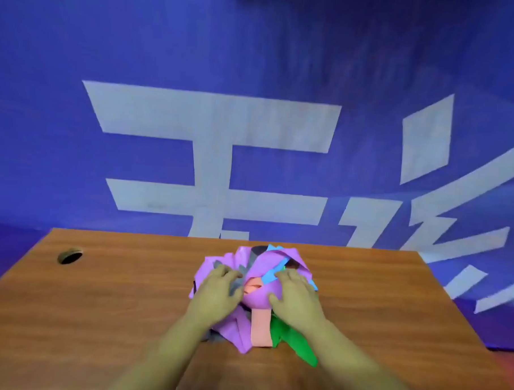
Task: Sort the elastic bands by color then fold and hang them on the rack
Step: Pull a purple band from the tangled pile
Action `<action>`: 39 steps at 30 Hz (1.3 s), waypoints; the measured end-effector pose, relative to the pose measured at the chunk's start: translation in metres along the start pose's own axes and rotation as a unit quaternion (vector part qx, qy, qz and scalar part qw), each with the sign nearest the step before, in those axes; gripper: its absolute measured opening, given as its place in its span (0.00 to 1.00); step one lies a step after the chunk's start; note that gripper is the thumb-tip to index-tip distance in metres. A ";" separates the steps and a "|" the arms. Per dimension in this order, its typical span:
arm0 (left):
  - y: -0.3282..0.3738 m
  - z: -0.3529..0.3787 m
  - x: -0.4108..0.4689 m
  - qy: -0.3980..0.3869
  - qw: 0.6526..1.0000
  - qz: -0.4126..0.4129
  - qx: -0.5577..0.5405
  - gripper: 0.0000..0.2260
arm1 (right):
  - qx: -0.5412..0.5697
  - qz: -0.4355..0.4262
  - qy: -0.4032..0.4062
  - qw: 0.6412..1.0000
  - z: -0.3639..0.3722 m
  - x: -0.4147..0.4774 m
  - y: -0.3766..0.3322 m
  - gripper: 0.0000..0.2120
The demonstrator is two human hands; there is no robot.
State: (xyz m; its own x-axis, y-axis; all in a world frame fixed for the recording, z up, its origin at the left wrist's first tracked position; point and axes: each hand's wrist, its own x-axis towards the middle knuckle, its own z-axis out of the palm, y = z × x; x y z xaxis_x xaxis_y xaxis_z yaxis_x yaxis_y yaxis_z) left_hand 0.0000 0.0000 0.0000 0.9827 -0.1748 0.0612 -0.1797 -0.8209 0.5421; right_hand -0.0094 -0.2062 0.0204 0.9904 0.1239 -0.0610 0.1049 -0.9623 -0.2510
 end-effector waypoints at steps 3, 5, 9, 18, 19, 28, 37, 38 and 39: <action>-0.013 0.021 0.006 -0.023 0.999 0.017 -0.030 0.33 | -0.011 -0.045 -0.002 0.999 0.022 0.012 0.003 0.23; -0.019 0.031 0.007 -0.030 0.998 0.035 -0.036 0.30 | -0.011 -0.058 0.003 0.998 0.030 0.014 0.003 0.20; -0.026 0.041 -0.004 -0.002 0.994 0.083 -0.068 0.16 | 0.011 -0.070 0.041 0.997 0.034 0.010 0.003 0.14; 0.021 -0.025 -0.038 0.118 0.972 0.117 -0.169 0.05 | 0.142 -0.134 0.106 0.975 -0.055 -0.037 -0.023 0.07; 0.029 -0.035 -0.045 0.116 0.968 0.113 -0.194 0.05 | 0.153 -0.143 0.115 0.971 -0.069 -0.047 -0.028 0.07; 0.096 -0.108 -0.128 0.090 0.933 0.116 -0.327 0.07 | 0.351 -0.155 0.130 0.914 -0.171 -0.139 -0.067 0.05; 0.105 -0.112 -0.195 0.094 0.911 0.079 -0.393 0.04 | 0.566 -0.094 0.044 0.818 -0.171 -0.212 -0.077 0.01; 0.108 -0.110 -0.200 0.119 0.914 0.073 -0.380 0.02 | 0.573 -0.082 0.038 0.815 -0.169 -0.220 -0.079 0.02; 0.111 -0.108 -0.206 0.153 0.914 0.068 -0.370 0.02 | 0.573 -0.068 0.037 0.816 -0.166 -0.226 -0.081 0.04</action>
State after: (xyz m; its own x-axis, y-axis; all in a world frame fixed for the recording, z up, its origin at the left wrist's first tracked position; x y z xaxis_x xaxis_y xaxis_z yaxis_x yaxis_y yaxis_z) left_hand -0.2172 0.0033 0.1382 0.9405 0.0054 0.3399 -0.3327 -0.1909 0.9235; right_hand -0.2273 -0.1962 0.2147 0.9838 0.1551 0.0899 0.1027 -0.0763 -0.9918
